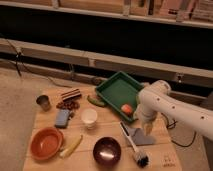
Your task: Wipe table surface with brush
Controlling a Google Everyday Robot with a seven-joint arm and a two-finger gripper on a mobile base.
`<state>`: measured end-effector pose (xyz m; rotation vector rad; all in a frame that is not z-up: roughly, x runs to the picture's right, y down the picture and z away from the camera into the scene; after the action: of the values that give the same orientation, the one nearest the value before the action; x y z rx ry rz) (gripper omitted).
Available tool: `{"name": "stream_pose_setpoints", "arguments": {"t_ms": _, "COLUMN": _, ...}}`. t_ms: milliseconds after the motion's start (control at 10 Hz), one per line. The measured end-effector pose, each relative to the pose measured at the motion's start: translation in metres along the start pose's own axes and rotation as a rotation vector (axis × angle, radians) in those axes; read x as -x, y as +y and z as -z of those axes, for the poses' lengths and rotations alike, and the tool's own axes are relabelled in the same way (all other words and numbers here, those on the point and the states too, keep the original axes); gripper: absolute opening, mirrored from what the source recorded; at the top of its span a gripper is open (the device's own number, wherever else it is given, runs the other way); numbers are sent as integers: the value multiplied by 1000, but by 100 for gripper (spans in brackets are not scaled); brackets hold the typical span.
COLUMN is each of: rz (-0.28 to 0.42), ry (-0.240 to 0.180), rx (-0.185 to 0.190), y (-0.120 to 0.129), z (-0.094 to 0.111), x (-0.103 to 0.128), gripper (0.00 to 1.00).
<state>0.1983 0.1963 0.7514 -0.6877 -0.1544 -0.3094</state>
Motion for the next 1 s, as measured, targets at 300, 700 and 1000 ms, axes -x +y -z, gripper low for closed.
{"name": "stream_pose_setpoints", "arguments": {"t_ms": 300, "rz": 17, "ry": -8, "rx": 3, "y": -2, "z": -9, "x": 3, "gripper": 65}}
{"name": "stream_pose_setpoints", "arguments": {"t_ms": 700, "rz": 38, "ry": -20, "rx": 4, "y": -3, "z": -14, "x": 4, "gripper": 71}}
{"name": "stream_pose_setpoints", "arguments": {"t_ms": 1000, "rz": 101, "ry": -11, "rx": -26, "y": -10, "z": 6, "x": 16, "gripper": 80}}
